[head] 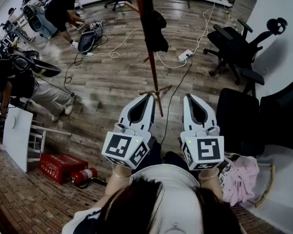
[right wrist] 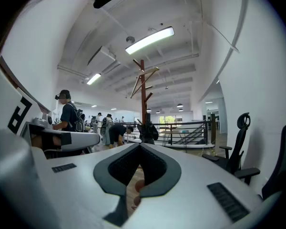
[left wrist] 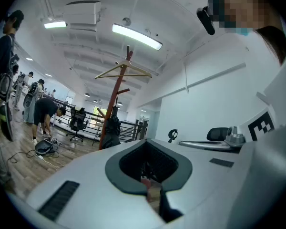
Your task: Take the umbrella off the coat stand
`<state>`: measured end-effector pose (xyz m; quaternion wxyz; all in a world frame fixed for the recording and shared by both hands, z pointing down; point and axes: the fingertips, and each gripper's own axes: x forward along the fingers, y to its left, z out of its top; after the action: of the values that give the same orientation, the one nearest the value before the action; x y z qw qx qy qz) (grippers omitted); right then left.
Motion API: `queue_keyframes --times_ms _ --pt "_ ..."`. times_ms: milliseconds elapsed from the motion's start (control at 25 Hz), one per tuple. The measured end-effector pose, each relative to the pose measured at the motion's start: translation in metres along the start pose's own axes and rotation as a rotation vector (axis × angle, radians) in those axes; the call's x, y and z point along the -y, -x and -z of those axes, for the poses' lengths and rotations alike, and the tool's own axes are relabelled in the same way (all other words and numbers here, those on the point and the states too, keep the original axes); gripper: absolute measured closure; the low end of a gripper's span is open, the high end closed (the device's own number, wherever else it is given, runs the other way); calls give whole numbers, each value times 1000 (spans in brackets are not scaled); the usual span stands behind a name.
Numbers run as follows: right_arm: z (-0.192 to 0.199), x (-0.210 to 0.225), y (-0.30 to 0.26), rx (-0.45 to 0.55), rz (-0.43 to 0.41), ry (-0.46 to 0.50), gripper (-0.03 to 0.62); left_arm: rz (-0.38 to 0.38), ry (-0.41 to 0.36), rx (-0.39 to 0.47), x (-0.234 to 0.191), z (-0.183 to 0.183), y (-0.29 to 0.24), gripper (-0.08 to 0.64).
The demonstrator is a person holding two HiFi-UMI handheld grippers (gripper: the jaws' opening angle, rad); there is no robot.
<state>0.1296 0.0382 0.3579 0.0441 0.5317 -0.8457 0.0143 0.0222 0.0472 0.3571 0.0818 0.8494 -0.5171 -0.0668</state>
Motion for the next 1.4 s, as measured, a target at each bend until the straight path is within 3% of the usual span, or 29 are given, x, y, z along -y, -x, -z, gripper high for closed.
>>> queue_keyframes --times_ms 520,1400 --pt "-8 -5 -42 -2 20 -19 557 56 59 -18 -32 -9 -26 552" --pt "-23 -35 -129 0 125 45 557 166 4 -28 -112 -27 -49 551"
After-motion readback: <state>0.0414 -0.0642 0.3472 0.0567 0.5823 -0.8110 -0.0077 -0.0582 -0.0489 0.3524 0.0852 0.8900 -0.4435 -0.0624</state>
